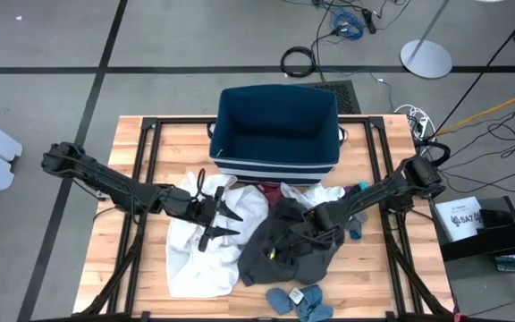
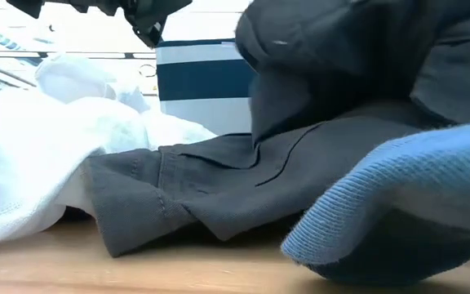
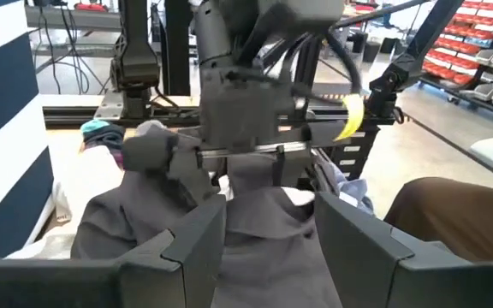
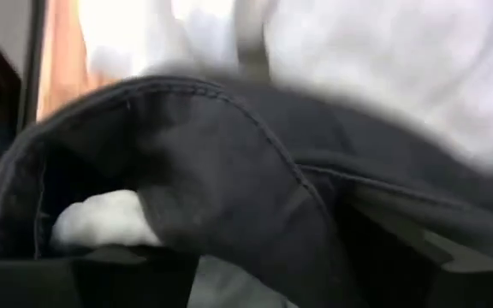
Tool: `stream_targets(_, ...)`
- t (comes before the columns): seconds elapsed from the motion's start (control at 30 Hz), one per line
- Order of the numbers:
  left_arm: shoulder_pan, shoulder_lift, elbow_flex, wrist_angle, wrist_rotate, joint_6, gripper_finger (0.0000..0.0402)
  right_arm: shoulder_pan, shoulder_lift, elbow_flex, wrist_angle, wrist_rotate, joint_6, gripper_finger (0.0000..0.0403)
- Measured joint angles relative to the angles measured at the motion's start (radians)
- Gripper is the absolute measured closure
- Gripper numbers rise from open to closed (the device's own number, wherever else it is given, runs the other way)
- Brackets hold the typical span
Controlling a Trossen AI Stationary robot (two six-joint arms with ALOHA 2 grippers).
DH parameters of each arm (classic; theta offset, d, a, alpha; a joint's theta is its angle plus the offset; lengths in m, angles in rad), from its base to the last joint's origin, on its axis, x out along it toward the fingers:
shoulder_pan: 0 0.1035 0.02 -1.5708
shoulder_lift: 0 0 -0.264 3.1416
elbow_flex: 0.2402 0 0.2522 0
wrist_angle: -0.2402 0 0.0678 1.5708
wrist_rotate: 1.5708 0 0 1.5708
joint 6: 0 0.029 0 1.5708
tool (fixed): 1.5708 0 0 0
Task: Sort clothes
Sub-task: Put the black shorts into the blue laundry organizer
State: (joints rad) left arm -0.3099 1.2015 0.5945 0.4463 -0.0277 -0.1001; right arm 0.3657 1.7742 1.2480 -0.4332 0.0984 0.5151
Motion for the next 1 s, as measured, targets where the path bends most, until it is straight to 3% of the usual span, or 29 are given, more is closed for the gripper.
stream_targets(0.2,0.0,0.0,0.0,-0.014,0.0,0.0,0.0213,-0.001,0.001,0.041,-0.231,-0.096,0.114,0.0142)
stream_targets(0.53,0.0,0.0,0.0,-0.014,0.0,0.0,0.0213,0.003,0.002,0.28,-0.589,-0.072,0.21,0.016)
stream_targets(0.67,0.0,0.0,0.0,-0.018,-0.001,0.0,0.0213,0.007,0.001,0.371,-0.725,-0.041,0.088,0.0161)
stream_targets(0.87,0.0,0.0,0.0,-0.018,-0.001,0.0,0.0213,0.039,0.001,0.403,-0.738,-0.035,-0.229,0.0161)
stream_targets(1.0,0.0,0.0,0.0,-0.019,-0.001,0.001,0.0213,0.059,0.001,0.403,-0.736,0.072,-0.391,0.0161)
